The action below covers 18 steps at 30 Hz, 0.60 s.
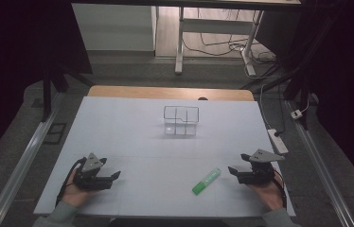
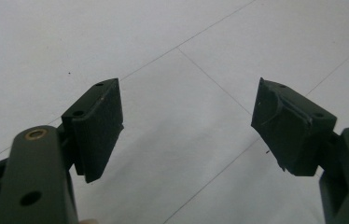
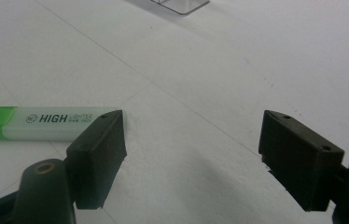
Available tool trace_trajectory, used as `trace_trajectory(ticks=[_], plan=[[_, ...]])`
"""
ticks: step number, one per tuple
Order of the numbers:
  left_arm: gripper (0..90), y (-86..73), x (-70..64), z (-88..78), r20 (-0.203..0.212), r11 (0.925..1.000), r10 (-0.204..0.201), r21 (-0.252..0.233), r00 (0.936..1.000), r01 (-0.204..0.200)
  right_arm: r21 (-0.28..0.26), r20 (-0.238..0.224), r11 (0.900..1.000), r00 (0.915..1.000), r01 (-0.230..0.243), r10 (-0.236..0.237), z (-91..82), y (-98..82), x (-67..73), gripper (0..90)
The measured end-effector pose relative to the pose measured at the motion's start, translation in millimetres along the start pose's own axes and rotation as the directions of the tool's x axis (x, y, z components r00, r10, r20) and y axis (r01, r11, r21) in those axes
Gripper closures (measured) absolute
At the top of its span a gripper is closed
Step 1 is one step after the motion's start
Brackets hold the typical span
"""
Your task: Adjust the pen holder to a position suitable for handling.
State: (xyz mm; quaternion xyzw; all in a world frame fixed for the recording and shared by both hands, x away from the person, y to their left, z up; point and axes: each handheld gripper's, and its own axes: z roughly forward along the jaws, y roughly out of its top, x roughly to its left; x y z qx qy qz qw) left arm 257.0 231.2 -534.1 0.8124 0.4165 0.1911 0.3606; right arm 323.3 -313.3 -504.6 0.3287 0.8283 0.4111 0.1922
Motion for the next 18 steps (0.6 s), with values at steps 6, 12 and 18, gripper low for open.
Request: trace_trajectory(ticks=[6, 12, 18], plan=[[24.6, 0.2, -0.8, -0.3, 0.002, 1.0, 0.004, -0.002, 1.0, -0.004, 0.005, -0.005, 1.0, 1.0, -0.007, 0.007, 1.1, 0.8, 1.4, 24.0], [24.6, 0.3, -1.0, -0.1, 0.0, 1.0, 0.005, -0.002, 1.0, -0.005, 0.013, -0.008, 1.0, 0.9999, -0.014, 0.014, 1.8, 1.9, 1.5, 24.6], [24.6, 0.5, -1.4, 0.2, -0.001, 1.0, 0.008, -0.002, 1.0, -0.008, 0.012, -0.014, 1.0, 0.9997, -0.018, 0.019, 3.9, 3.9, 2.6, 25.4]])
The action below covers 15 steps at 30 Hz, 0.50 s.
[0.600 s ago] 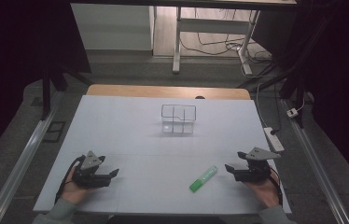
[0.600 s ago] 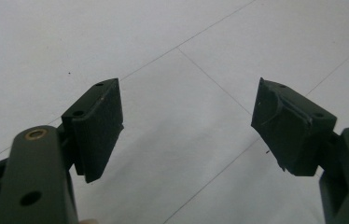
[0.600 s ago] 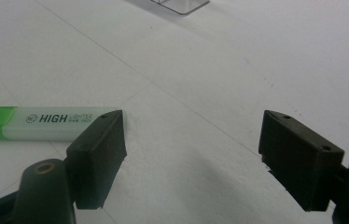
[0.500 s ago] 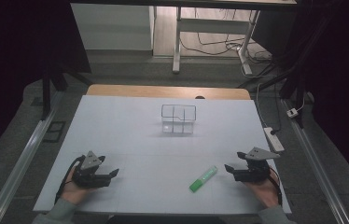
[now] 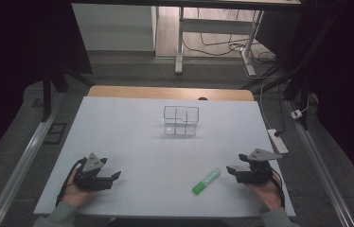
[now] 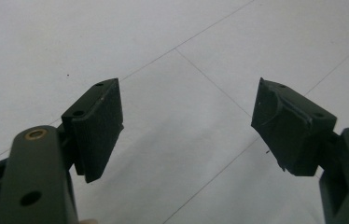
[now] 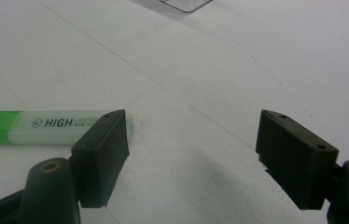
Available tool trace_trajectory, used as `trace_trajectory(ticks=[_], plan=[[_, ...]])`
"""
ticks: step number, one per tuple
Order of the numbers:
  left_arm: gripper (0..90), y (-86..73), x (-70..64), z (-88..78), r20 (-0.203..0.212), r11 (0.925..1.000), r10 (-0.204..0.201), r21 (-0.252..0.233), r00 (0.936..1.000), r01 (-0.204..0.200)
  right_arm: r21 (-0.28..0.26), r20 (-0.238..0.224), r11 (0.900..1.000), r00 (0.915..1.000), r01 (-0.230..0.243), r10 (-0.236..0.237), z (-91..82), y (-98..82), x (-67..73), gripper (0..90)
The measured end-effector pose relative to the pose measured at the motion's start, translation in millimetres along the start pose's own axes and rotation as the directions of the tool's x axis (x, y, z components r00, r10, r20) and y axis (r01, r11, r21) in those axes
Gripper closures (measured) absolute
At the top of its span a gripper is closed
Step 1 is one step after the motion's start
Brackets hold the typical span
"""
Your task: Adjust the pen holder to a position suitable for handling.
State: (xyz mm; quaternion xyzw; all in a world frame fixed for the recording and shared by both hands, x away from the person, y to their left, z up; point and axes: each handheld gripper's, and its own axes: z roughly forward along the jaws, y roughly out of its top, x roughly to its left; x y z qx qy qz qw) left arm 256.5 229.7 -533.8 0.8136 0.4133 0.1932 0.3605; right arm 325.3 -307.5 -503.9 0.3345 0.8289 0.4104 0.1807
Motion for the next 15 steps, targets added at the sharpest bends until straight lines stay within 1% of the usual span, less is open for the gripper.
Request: trace_trajectory(ticks=[3, 6, 7, 8, 9, 11, 15], plan=[[24.6, 0.1, 0.0, 0.4, 0.0, 1.0, 0.002, 0.002, 1.0, -0.002, -0.007, -0.007, 1.0, 1.0, -0.002, 0.002, 1.9, 1.8, 1.2, 25.5], [24.6, -0.2, -0.1, 0.7, 0.001, 1.0, 0.004, 0.004, 1.0, -0.004, -0.001, -0.019, 1.0, 0.9998, -0.002, 0.002, 2.9, 3.4, 2.0, 25.5], [24.5, -0.3, 0.0, 0.7, 0.0, 1.0, 0.004, 0.004, 1.0, -0.004, 0.004, -0.021, 1.0, 0.9998, 0.006, -0.006, 5.5, 5.5, 5.6, 25.8], [24.6, -0.3, 0.0, 0.7, 0.0, 1.0, 0.004, 0.004, 1.0, -0.004, -0.001, -0.028, 1.0, 0.9996, 0.008, -0.008, 7.0, 6.2, 6.8, 25.9], [24.6, -0.2, 0.2, 0.5, -0.001, 1.0, 0.005, 0.002, 1.0, -0.005, 0.005, -0.03, 1.0, 0.9995, 0.01, -0.01, 7.2, 7.4, 7.6, 26.2], [24.6, -0.1, 0.1, 0.5, -0.001, 1.0, 0.005, 0.003, 1.0, -0.005, 0.0, -0.033, 1.0, 0.9994, 0.013, -0.013, 8.0, 9.5, 8.3, 26.5], [24.5, 0.1, -0.4, 1.2, 0.0, 0.9999, 0.008, 0.007, 1.0, -0.008, -0.015, -0.031, 1.0, 0.9995, 0.001, -0.002, 10.6, 12.9, 8.6, 27.4]])
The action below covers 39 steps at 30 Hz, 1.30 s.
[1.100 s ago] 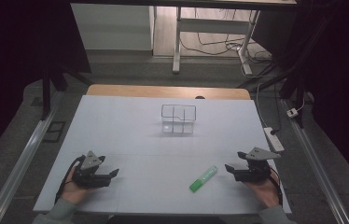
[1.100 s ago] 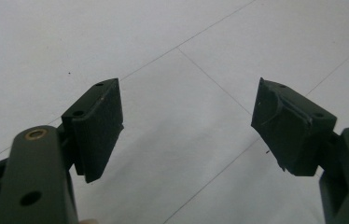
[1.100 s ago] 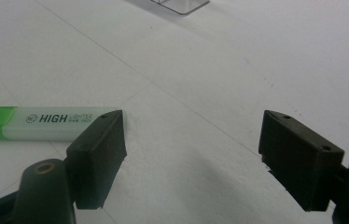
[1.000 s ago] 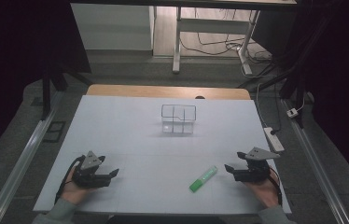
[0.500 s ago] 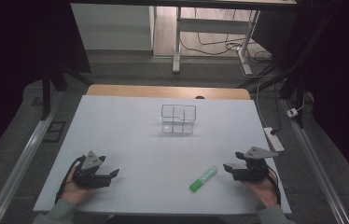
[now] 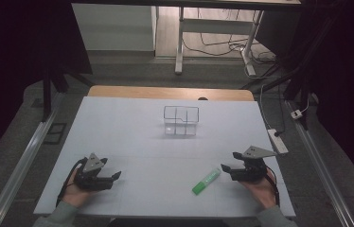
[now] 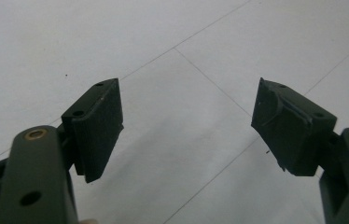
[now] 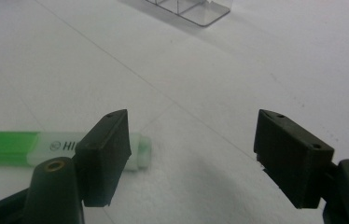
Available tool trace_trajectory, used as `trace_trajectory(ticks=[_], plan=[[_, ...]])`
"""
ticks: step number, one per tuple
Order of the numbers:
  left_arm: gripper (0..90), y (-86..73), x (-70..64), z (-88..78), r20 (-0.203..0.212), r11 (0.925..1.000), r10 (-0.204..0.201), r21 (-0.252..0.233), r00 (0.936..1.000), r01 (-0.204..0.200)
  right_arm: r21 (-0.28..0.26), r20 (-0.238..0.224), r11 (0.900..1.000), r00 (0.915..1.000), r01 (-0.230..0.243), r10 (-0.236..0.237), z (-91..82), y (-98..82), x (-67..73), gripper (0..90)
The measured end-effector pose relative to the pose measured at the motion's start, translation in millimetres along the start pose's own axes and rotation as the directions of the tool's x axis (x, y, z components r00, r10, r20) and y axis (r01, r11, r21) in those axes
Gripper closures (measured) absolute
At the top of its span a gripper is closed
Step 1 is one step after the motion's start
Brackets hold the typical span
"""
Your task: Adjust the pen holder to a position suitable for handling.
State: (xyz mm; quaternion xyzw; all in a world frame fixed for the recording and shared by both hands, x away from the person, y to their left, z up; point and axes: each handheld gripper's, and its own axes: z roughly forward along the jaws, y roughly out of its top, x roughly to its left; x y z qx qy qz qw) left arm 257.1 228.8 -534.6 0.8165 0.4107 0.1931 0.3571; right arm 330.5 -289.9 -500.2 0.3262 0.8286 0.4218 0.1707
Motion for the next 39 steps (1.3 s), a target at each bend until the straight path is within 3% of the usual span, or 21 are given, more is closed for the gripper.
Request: trace_trajectory(ticks=[12, 24, 33, 39], plan=[[24.5, 0.8, -0.5, 0.5, 0.001, 1.0, -0.002, -0.001, 1.0, 0.002, -0.017, -0.008, 1.0, 1.0, 0.006, -0.006, 12.6, 17.0, 1.2, 29.3], [24.3, 0.7, 0.1, 0.8, 0.0, 1.0, -0.003, -0.001, 1.0, 0.003, -0.039, 0.017, 0.999, 0.9999, 0.003, -0.003, 27.8, 39.0, -7.0, 31.9], [24.3, 0.6, 0.6, 0.8, -0.003, 1.0, -0.006, -0.002, 1.0, 0.006, -0.026, 0.023, 1.0, 0.9997, 0.009, -0.009, 44.0, 55.5, -11.0, 32.2], [24.4, 0.4, 0.5, 0.9, -0.001, 1.0, -0.006, -0.002, 1.0, 0.006, -0.007, 0.011, 1.0, 0.9997, -0.02, 0.02, 56.0, 64.9, -15.2, 32.0]])
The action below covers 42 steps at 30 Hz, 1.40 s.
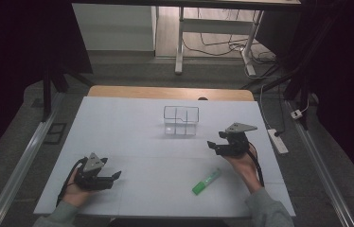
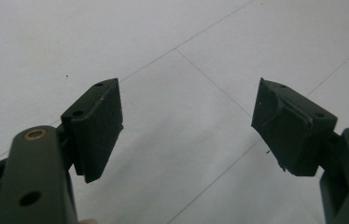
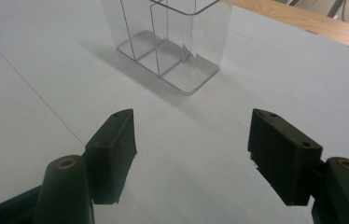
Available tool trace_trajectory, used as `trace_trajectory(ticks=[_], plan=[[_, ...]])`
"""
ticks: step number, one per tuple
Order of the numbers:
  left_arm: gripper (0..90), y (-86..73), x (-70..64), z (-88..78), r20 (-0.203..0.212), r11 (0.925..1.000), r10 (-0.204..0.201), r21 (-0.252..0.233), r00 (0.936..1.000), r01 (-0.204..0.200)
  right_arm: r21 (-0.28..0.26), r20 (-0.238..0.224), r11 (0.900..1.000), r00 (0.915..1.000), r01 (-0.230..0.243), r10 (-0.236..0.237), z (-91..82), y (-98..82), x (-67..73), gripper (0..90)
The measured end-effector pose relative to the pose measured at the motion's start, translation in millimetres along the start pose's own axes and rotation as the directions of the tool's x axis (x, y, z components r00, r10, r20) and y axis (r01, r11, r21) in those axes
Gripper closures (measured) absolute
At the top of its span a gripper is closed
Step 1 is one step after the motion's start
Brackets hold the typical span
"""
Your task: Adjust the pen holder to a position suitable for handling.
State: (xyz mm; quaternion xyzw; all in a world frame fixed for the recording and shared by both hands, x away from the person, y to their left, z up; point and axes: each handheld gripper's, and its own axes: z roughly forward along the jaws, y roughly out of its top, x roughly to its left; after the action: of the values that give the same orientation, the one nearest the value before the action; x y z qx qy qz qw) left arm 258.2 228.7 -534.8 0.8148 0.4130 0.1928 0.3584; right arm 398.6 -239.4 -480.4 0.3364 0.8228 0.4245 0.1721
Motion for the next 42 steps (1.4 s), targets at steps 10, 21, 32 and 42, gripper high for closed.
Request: trace_trajectory(ticks=[10, 21, 32, 42], plan=[[24.4, 0.2, 0.1, 0.1, 0.001, 1.0, 0.004, 0.001, 1.0, -0.004, 0.021, 0.008, 1.0, 1.0, -0.004, 0.003, 20.1, 16.6, -5.1, 32.3], [24.3, 0.7, -1.1, 1.1, 0.004, 0.9999, 0.011, 0.003, 0.9999, -0.011, 0.035, 0.046, 0.999, 0.9987, -0.024, 0.023, 34.3, 21.1, -16.5, 41.3], [24.3, 0.8, -1.7, 2.2, 0.003, 0.9998, 0.015, 0.009, 0.9999, -0.015, 0.021, 0.059, 0.999, 0.9975, -0.04, 0.039, 49.2, 27.2, -23.5, 74.7], [24.3, 0.7, -2.2, 3.7, 0.003, 0.9997, 0.021, 0.015, 0.9998, -0.021, 0.025, 0.056, 0.998, 0.9972, -0.052, 0.05, 70.9, 34.3, -27.1, 89.6]])
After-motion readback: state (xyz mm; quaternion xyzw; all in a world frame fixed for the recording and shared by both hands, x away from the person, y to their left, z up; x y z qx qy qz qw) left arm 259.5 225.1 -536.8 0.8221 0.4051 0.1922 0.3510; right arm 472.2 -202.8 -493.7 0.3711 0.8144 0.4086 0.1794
